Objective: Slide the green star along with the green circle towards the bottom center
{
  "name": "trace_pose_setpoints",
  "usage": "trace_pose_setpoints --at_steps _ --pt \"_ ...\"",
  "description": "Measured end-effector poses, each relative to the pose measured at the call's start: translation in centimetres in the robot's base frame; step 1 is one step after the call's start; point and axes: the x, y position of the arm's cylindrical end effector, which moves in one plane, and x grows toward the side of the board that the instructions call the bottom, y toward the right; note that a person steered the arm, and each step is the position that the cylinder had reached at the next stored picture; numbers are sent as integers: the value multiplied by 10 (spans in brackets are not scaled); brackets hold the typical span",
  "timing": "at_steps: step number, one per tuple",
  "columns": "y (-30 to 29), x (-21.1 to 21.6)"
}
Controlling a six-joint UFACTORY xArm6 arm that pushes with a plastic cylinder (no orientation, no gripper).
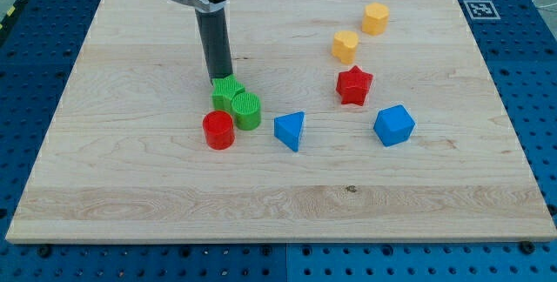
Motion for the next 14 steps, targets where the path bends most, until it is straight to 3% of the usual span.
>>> trace_pose_setpoints --at_steps 2,5,8,13,14 --pt "3 28" --pt "26 31" --pt "73 94" --pt "6 44" --pt "2 60"
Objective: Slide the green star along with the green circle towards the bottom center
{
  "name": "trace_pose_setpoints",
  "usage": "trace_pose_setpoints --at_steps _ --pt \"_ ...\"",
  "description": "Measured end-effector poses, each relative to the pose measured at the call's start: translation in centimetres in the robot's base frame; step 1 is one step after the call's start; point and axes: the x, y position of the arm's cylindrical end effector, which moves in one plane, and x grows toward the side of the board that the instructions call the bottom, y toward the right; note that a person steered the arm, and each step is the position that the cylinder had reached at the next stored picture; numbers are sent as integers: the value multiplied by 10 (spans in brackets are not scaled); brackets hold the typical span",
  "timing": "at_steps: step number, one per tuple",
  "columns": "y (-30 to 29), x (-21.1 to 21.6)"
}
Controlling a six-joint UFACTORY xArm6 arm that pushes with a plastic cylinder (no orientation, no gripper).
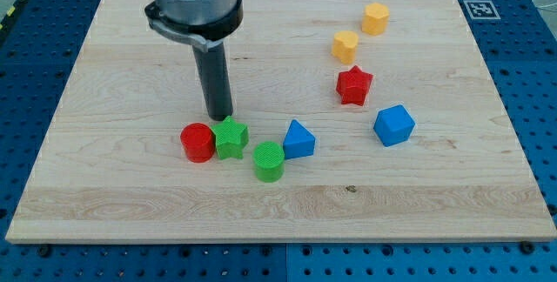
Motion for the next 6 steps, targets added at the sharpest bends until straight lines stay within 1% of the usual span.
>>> trace_pose_setpoints --at_steps 1,3,6 --pt "0 19" --pt "1 33" --pt "14 84"
